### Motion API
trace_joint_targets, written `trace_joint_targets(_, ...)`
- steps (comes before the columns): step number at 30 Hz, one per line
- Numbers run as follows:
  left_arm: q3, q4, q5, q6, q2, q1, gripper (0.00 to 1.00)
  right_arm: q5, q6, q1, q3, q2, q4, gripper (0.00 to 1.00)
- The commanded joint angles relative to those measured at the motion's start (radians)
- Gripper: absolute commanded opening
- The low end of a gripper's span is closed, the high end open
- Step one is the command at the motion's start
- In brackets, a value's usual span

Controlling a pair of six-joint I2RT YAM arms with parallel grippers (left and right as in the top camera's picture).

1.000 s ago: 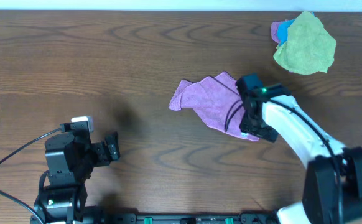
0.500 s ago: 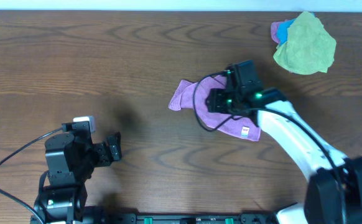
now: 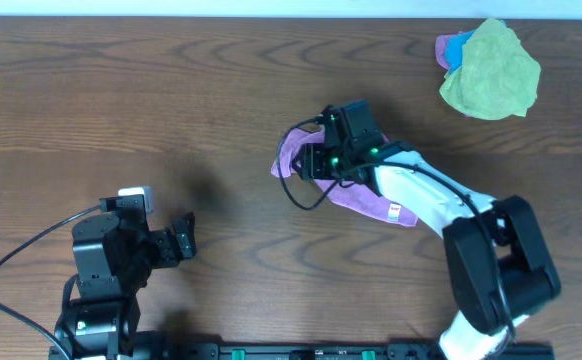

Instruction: Fold the cloth

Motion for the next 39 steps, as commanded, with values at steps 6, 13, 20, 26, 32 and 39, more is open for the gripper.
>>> trace_joint_targets(6, 0.022, 0.000, 0.007, -0.008, 0.000, 0.001, 0.95, -0.005, 0.004, 0.047, 0.163, 0.111, -0.016, 0.59)
trace_joint_targets(13, 0.022, -0.007, 0.006, -0.008, 0.000, 0.001, 0.95, -0.005, 0.004, 0.048, 0.167, 0.138, -0.017, 0.58)
trace_joint_targets(20, 0.022, -0.006, -0.002, -0.007, 0.000, 0.002, 0.95, -0.005, 0.008, 0.060, 0.167, 0.144, -0.027, 0.57)
trace_joint_targets(26, 0.022, -0.006, -0.004, -0.007, 0.000, 0.001, 0.95, 0.000, 0.015, 0.078, 0.167, 0.145, -0.040, 0.56)
trace_joint_targets(32, 0.022, -0.007, -0.004, -0.007, 0.000, 0.002, 0.95, 0.033, 0.015, 0.088, 0.167, 0.145, -0.043, 0.53)
trace_joint_targets(39, 0.022, -0.007, -0.004, -0.007, 0.000, 0.001, 0.95, 0.031, 0.016, 0.088, 0.167, 0.185, -0.041, 0.48)
